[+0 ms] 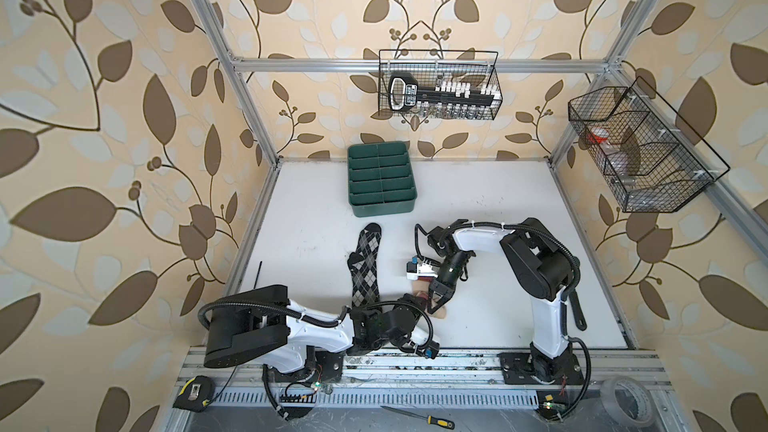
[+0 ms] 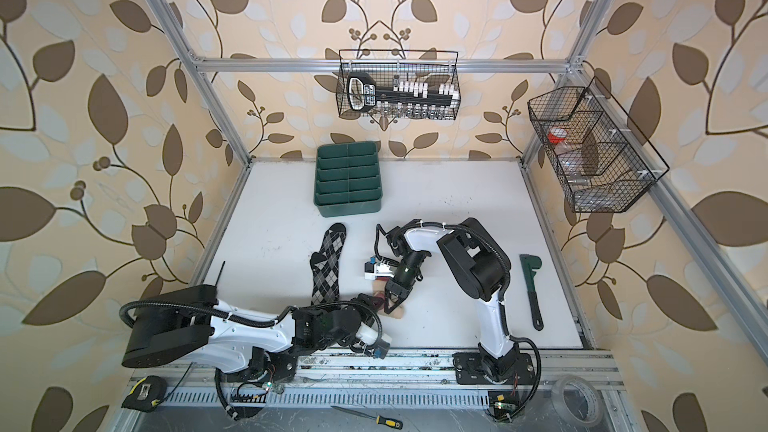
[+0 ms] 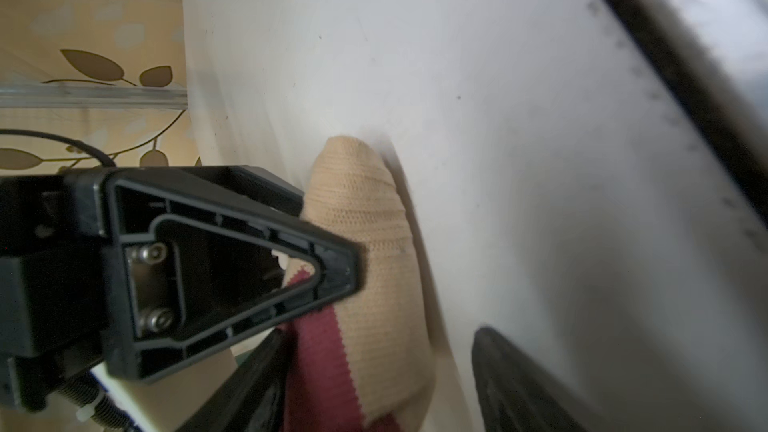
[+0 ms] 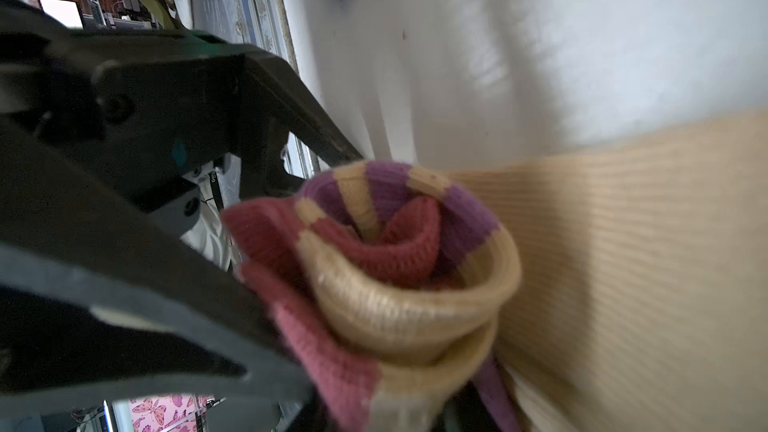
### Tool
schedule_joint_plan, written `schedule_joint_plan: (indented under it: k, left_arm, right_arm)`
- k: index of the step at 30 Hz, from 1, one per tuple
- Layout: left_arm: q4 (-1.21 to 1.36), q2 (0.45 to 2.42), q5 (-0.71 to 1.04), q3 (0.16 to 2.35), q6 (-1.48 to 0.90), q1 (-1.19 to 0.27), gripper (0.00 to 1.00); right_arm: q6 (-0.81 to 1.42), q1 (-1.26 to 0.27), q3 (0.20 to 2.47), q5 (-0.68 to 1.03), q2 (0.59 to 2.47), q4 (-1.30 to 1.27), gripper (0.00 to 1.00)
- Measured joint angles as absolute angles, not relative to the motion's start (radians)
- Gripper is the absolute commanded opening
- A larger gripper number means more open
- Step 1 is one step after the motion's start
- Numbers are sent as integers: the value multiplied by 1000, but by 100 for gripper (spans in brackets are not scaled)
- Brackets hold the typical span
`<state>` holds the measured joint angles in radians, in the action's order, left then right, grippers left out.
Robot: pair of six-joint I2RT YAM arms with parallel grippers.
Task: Roll the socks
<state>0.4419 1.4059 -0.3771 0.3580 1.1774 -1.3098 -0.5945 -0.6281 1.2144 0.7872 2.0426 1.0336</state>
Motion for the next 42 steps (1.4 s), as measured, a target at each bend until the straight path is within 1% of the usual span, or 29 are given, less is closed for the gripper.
schedule_joint_plan:
  k: [6,14,15,19,24,26,27,29,30,31,32,33,34,36,42]
  left_arm:
    - [549,1471,-454,353,1159,-1308,70]
    - [650,1535,-483,351,1143,-1301,66]
    - [665,1546,-488,351,1143,-1301,69]
    - [718,1580,-509,352,1142,-1302,61]
    - [727,1601,-508,351,1127,-1304,44]
    - [722,1608,-510,351,1121,-1306,39]
    - [716,1609,-513,352,1118,-1309,34]
    - [700,1610,-518,354,1109,-1313,29]
    - [687,1609,-522,356,1103,-1316,27]
    - [671,1606,-525,360,1094,-1317,27]
    - [651,1600,-526,366,1085,-1317,26]
    - [625,1592,-525,374,1071,-1317,25]
    - [589,1580,-520,385,1056,-1317,25]
    - [516,1555,-508,410,1021,-1316,24]
    - [277,1486,-419,479,896,-1316,24]
  right_arm:
    - [-596,-628,1211,791,2041,1030,28]
    - [-603,-631,1211,793,2041,1031,28]
    - [-603,-631,1211,794,2041,1031,28]
    - [-604,-631,1211,793,2041,1032,28]
    - [-604,-631,1211,792,2038,1033,28]
    - [-604,-631,1211,790,2038,1033,28]
    - [-604,-631,1211,789,2037,1032,30]
    - [-602,-631,1211,783,2033,1031,36]
    - [-600,-632,1208,776,2025,1028,41]
    - [-596,-633,1203,767,2012,1024,55]
    - [-591,-633,1197,758,1997,1020,72]
    - [-591,-632,1187,759,1973,1017,98]
    - [-591,-630,1176,755,1943,1012,100]
    - [-592,-617,1156,729,1878,987,100]
    - [-564,-513,1086,508,1647,821,100]
